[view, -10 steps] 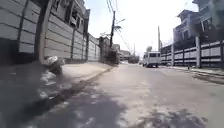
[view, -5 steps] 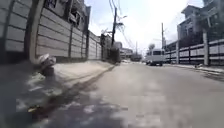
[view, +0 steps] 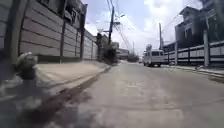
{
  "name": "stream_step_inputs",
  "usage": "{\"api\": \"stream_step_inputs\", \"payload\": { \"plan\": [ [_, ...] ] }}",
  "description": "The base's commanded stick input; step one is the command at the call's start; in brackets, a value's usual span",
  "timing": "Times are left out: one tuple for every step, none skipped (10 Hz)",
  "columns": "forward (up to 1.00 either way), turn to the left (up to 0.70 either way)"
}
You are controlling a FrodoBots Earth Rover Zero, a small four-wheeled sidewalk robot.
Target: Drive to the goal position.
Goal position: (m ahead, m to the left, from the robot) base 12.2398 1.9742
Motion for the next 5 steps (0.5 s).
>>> {"api": "stream_step_inputs", "payload": {
  "plan": [
    [1.00, -0.02],
    [1.00, -0.02],
    [1.00, -0.02],
    [1.00, -0.02],
    [1.00, -0.02]
  ]
}}
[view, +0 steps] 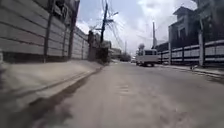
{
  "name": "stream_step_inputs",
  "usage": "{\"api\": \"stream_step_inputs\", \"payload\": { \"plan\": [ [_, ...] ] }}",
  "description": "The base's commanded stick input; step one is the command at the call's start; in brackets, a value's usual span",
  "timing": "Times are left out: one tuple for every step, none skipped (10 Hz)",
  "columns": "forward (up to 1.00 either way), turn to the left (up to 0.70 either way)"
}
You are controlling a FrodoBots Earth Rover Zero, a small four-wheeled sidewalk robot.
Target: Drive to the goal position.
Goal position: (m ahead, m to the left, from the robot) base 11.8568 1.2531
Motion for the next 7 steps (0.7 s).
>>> {"api": "stream_step_inputs", "payload": {
  "plan": [
    [1.00, -0.02],
    [1.00, -0.02],
    [1.00, -0.19],
    [1.00, -0.38],
    [1.00, -0.40],
    [1.00, -0.40],
    [1.00, -0.40]
  ]
}}
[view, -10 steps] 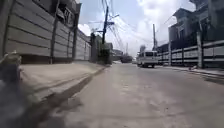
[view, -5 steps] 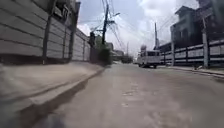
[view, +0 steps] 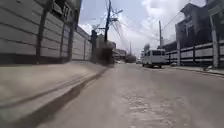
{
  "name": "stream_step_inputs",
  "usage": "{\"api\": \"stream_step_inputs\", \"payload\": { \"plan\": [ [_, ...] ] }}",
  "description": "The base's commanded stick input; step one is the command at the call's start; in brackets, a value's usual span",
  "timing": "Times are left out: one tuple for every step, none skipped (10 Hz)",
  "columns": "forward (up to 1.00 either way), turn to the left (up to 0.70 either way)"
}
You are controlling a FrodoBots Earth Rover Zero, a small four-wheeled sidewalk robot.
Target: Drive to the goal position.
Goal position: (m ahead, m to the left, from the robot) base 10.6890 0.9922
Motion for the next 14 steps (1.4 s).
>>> {"api": "stream_step_inputs", "payload": {
  "plan": [
    [1.00, -0.25],
    [1.00, -0.05],
    [1.00, -0.02],
    [1.00, -0.02],
    [1.00, -0.02],
    [1.00, -0.02],
    [1.00, -0.02],
    [1.00, -0.01],
    [1.00, 0.00],
    [1.00, 0.00],
    [1.00, 0.00],
    [1.00, 0.00],
    [1.00, 0.00],
    [1.00, 0.00]
  ]
}}
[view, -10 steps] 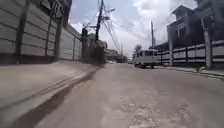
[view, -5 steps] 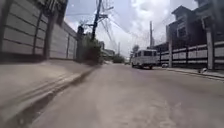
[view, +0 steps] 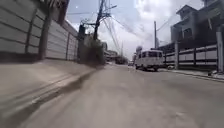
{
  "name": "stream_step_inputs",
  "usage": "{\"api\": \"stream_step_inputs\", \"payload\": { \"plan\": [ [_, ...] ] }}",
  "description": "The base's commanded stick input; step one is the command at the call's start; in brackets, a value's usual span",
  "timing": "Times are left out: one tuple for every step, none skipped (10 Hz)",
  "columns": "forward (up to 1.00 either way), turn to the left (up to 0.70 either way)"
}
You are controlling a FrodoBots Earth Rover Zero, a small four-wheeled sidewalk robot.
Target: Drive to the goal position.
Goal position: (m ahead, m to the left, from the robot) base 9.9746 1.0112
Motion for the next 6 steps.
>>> {"api": "stream_step_inputs", "payload": {
  "plan": [
    [1.00, 0.00],
    [1.00, 0.00],
    [1.00, 0.00],
    [1.00, 0.00],
    [1.00, 0.00],
    [1.00, 0.00]
  ]
}}
